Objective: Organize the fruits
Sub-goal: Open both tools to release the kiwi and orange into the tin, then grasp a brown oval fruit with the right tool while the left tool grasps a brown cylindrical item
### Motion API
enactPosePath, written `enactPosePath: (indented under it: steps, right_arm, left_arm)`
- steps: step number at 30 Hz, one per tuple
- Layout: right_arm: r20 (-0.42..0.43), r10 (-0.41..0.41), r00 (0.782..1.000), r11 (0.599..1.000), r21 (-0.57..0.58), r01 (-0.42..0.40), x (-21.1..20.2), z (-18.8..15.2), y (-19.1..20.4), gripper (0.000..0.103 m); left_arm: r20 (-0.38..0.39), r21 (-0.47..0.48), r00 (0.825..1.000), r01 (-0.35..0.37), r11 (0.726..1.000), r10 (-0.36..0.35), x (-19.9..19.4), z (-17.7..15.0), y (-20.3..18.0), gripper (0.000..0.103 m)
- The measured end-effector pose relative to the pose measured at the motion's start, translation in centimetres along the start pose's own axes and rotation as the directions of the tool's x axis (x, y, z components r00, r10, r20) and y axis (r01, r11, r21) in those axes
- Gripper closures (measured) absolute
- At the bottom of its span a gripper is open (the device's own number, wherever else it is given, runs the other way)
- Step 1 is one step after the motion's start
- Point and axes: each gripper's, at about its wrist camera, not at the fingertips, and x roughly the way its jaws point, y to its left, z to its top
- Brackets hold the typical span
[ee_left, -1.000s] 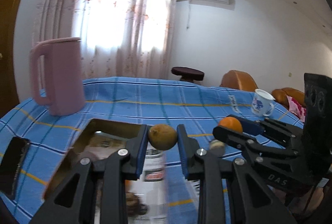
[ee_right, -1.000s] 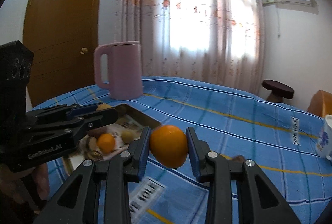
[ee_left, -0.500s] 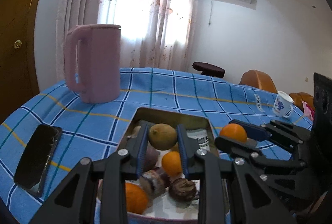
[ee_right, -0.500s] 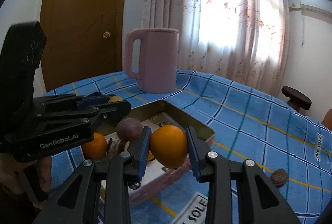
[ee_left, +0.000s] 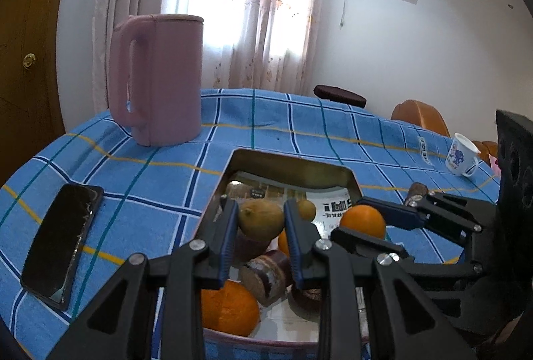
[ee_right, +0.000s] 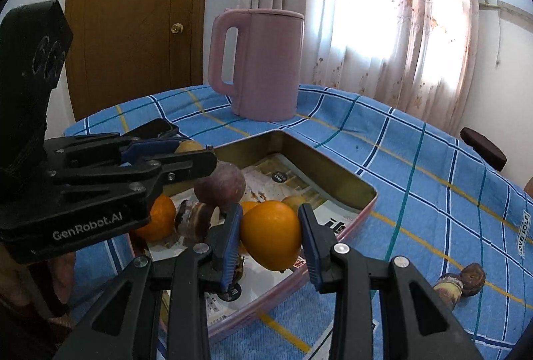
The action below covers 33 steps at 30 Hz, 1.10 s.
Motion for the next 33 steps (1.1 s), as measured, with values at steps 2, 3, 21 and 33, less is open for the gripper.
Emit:
enactPosePath:
  steps: [2,3,21,33]
  right_arm:
    - [-0.012,0.001,1.000,1.000,-0.006,-0.001,0.3,0.0,0.2,0.067]
    - [-0.017,-0.002,1.000,1.000,-0.007,0.002,0.3,-0.1,0.2,0.067]
    - [0.002,0.014,1.000,1.000,-0.003,-0.014,-0.5,-0.2,0.0,0.043]
    - [-0.023,-0.279,0.960,0.938,0.206,0.278,-6.9,-2.6,-12.7,0.043]
  left_arm:
    - [-0.009,-0.002,1.000,0.002,1.000,-0.003,0.2,-0.1,0.0,0.074]
    - [-0.014,-0.005,1.000,0.005,1.000,-0.005,0.3,-0.1,0.0,0.074]
    - [0.007,-0.016,1.000,-0.027,1.000,0.027,-0.2,-0.2,0.1,0.034]
    - [0.076,0.091,0.992,0.092,0.992,-0.099,-1.7,1.7,-7.2,0.020]
